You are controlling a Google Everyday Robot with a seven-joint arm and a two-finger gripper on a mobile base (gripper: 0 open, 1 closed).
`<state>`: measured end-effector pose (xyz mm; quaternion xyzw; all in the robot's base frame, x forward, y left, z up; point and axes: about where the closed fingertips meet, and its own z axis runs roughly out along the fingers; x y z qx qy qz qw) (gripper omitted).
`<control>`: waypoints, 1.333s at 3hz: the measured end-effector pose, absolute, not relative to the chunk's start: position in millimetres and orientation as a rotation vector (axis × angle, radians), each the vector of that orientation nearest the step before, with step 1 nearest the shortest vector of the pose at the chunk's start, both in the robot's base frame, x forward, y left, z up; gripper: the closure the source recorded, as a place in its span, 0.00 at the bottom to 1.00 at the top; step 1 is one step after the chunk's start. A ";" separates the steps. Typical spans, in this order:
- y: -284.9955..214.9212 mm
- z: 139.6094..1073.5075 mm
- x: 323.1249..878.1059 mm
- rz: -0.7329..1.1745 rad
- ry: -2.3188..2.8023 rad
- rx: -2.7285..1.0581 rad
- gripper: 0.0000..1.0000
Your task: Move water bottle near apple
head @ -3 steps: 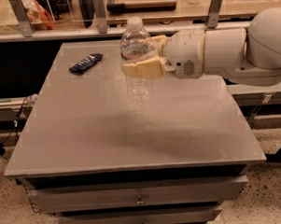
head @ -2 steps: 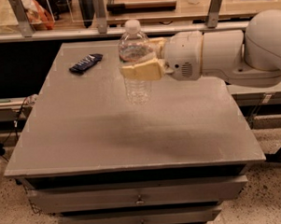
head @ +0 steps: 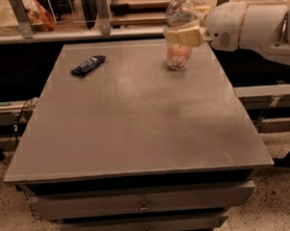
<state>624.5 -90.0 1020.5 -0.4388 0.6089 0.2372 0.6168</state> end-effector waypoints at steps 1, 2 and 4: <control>-146.0 1027.5 668.8 0.462 1.421 -0.908 1.00; -185.9 1021.4 701.6 0.409 1.455 -0.828 1.00; -211.3 994.2 749.6 0.429 1.475 -0.720 1.00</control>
Offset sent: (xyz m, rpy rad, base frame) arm 0.1156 -0.1536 -0.0086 0.0544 -0.0068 -0.3277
